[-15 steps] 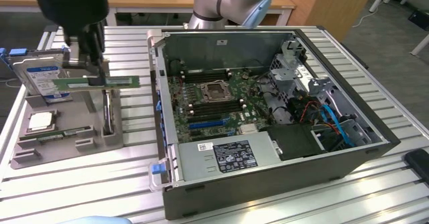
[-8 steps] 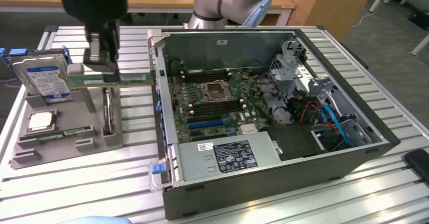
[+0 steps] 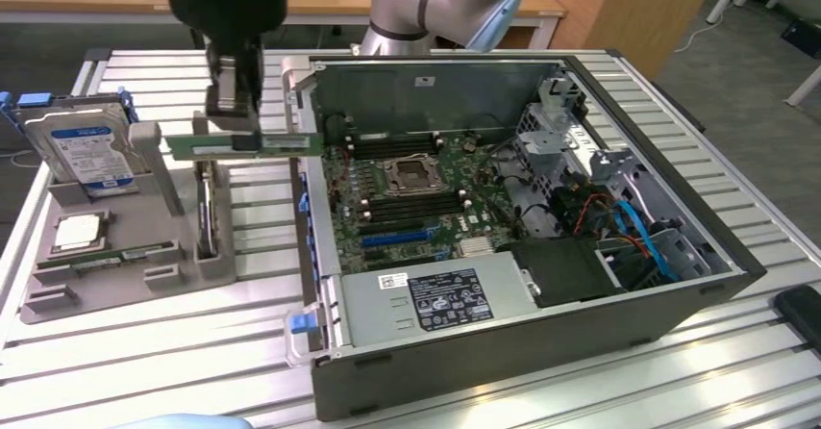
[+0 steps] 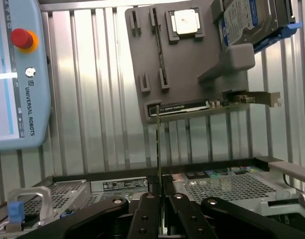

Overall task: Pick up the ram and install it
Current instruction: 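Pick up the ram and move it above insertion slot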

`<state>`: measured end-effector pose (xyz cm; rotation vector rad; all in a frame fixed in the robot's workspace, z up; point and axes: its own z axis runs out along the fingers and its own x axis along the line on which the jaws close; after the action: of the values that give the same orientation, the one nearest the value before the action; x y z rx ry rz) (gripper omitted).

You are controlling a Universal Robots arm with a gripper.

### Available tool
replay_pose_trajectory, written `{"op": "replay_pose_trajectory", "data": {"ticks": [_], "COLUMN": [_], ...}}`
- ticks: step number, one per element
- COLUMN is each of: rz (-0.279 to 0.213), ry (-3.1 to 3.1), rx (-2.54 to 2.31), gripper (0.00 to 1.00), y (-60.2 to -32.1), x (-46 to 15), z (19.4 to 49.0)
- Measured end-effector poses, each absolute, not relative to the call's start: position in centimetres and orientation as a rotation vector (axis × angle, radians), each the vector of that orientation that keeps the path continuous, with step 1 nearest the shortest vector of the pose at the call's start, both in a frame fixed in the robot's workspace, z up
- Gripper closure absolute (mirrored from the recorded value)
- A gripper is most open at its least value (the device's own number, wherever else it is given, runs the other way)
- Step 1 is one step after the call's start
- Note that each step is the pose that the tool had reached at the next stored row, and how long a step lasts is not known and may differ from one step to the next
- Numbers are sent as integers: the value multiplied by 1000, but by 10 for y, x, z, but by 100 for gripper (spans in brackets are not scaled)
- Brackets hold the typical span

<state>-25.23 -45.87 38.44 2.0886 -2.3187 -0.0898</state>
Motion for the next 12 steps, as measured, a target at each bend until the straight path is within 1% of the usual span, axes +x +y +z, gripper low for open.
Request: {"op": "replay_pose_trajectory", "data": {"ticks": [8,12], "rz": [-109,-109], "ry": [-2308,-2308], "rx": [2091,2091], "gripper": [87,87], "y": [-459,-459], "x": [-225,-225], "z": [386,386]}}
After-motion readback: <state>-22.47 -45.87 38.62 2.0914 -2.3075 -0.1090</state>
